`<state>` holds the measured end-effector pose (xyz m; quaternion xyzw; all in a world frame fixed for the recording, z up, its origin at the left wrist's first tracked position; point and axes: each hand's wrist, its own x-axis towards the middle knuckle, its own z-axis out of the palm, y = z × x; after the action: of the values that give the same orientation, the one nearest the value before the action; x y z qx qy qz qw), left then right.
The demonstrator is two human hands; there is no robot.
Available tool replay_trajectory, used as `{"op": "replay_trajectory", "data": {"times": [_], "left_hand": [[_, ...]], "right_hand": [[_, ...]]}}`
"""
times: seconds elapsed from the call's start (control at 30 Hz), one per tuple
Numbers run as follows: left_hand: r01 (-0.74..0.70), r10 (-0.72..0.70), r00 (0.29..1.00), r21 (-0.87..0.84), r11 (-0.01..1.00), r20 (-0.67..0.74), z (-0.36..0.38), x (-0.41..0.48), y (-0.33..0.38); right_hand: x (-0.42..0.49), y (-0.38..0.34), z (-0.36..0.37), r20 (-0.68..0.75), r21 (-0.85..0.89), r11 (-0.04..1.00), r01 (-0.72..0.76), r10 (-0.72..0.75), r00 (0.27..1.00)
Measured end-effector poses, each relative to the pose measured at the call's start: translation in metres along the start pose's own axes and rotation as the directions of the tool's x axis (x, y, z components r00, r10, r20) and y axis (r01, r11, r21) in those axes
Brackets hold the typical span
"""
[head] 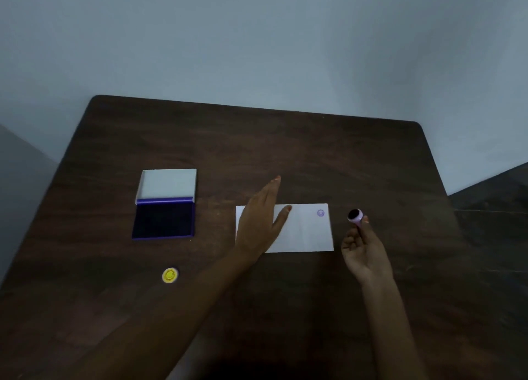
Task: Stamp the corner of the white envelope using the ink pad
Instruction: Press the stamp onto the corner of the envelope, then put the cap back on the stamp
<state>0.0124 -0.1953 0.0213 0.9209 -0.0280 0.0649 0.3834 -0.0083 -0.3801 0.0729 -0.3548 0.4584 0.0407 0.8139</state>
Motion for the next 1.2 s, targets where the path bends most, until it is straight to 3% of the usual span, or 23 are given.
{"op": "replay_trajectory", "data": {"times": [0.27, 0.43, 0.53, 0.77, 0.93, 1.03, 1.1, 1.13, 1.2], "left_hand": [[0.083, -0.086, 0.994, -0.044, 0.996, -0.062, -0.085, -0.043, -0.06], [0.215, -0.214, 0.977, -0.067, 0.974, 0.016, -0.118, -0.085, -0.096], [0.201, -0.198, 0.977, -0.038, 0.979, 0.074, -0.13, -0.107, -0.114], [0.101, -0.131, 0.943, 0.111, 0.989, 0.306, -0.132, -0.139, -0.139], [0.066, -0.081, 0.949, 0.059, 0.996, 0.304, -0.13, -0.141, -0.141], [0.168, -0.155, 0.953, -0.031, 0.985, 0.262, -0.135, -0.136, -0.141], [0.405, -0.367, 0.911, -0.231, 0.885, 0.189, -0.143, -0.132, -0.137], [0.53, -0.495, 0.847, -0.379, 0.758, 0.194, -0.147, -0.131, -0.135], [0.671, -0.642, 0.692, -0.624, 0.401, 0.33, -0.154, -0.129, -0.132]], "right_hand": [[-0.042, 0.07, 0.055, 0.144, -0.202, 0.979, -0.022, 0.052, 0.988], [-0.058, 0.126, 0.081, 0.21, -0.312, 0.949, -0.051, 0.121, 0.97], [-0.064, 0.156, 0.09, 0.261, -0.284, 0.955, -0.081, 0.158, 0.952], [-0.068, 0.202, 0.099, 0.194, -0.396, 0.91, -0.122, 0.213, 0.958], [-0.072, 0.217, 0.09, 0.252, -0.545, 0.838, 0.005, 0.158, 0.955], [-0.073, 0.219, 0.088, 0.245, -0.602, 0.798, 0.023, 0.157, 0.957], [-0.076, 0.22, 0.089, 0.253, -0.605, 0.795, 0.036, 0.149, 0.956], [-0.078, 0.221, 0.089, 0.262, -0.613, 0.788, 0.05, 0.144, 0.954], [-0.081, 0.222, 0.089, 0.289, -0.636, 0.767, 0.088, 0.13, 0.949]]}}
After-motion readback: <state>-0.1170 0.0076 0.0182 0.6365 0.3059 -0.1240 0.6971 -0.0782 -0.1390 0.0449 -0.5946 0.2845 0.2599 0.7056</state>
